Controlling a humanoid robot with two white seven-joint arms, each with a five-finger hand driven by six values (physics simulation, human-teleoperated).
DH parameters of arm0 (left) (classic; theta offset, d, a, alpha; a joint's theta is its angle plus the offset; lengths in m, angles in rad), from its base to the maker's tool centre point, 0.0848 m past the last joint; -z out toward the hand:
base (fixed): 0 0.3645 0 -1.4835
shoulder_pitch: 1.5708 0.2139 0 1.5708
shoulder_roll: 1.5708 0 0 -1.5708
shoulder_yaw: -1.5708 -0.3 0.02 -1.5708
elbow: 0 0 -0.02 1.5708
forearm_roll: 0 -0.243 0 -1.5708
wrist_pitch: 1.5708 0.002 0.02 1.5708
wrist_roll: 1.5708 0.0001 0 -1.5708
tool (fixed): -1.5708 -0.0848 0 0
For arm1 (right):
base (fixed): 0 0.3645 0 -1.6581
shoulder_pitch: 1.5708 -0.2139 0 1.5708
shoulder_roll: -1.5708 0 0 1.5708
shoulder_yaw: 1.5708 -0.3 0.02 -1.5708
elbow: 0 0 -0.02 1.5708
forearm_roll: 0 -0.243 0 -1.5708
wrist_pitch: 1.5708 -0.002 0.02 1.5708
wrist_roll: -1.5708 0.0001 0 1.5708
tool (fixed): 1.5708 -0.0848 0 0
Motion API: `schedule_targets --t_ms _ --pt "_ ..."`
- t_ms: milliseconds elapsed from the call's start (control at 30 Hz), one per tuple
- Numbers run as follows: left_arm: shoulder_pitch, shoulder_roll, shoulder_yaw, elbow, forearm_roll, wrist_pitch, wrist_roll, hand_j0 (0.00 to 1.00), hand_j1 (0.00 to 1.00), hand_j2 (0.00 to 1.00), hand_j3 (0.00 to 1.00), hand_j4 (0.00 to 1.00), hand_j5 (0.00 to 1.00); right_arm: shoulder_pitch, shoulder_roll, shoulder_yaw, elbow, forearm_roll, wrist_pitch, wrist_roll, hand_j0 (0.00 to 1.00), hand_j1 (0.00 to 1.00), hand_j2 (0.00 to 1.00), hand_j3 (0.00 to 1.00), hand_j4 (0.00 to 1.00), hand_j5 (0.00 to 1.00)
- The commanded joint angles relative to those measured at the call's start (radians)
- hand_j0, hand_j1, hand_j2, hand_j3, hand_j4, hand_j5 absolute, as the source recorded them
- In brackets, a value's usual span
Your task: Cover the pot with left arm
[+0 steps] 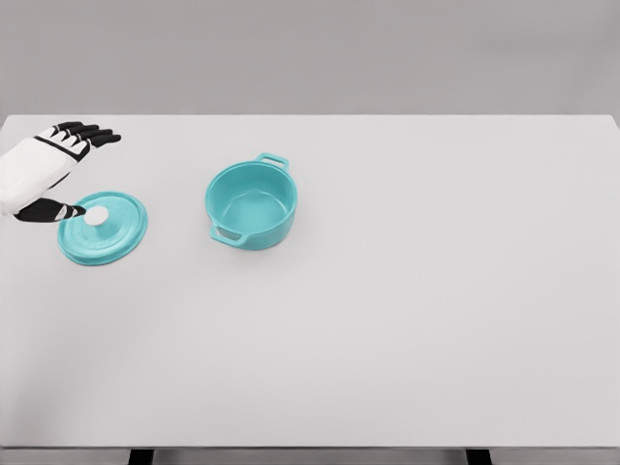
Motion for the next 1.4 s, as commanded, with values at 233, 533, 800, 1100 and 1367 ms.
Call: schedule_targets --t_ms 233,533,800,1100,1367 --pt "-0.012 0.041 -0.004 -0.003 0.040 0.002 -0.004 1.00 1.00 1.00 1.00 1.00 1.00 0.000 0.000 0.000 0.000 0.000 0.000 0.000 1.00 1.00 1.00 1.00 1.00 1.00" --pt "-0.176 0.318 -0.298 -0.006 0.359 0.002 -0.308 0.88 0.88 0.88 0.88 0.88 0.88 0.000 0.000 0.000 0.000 0.000 0.000 0.000 1.00 1.00 1.00 1.00 1.00 1.00" --pt "-0.201 0.323 -0.346 0.006 0.368 0.002 -0.308 0.73 0.73 0.73 0.73 0.73 0.73 0.000 0.000 0.000 0.000 0.000 0.000 0.000 1.00 1.00 1.00 1.00 1.00 1.00" --pt "-0.204 0.314 -0.400 0.042 0.363 0.002 -0.308 0.73 0.73 0.73 0.73 0.73 0.73 0.000 0.000 0.000 0.000 0.000 0.000 0.000 1.00 1.00 1.00 1.00 1.00 1.00" --pt "-0.221 0.281 -0.400 0.123 0.360 0.002 -0.308 0.74 0.74 0.74 0.74 0.74 0.74 0.000 0.000 0.000 0.000 0.000 0.000 0.000 1.00 1.00 1.00 1.00 1.00 1.00"
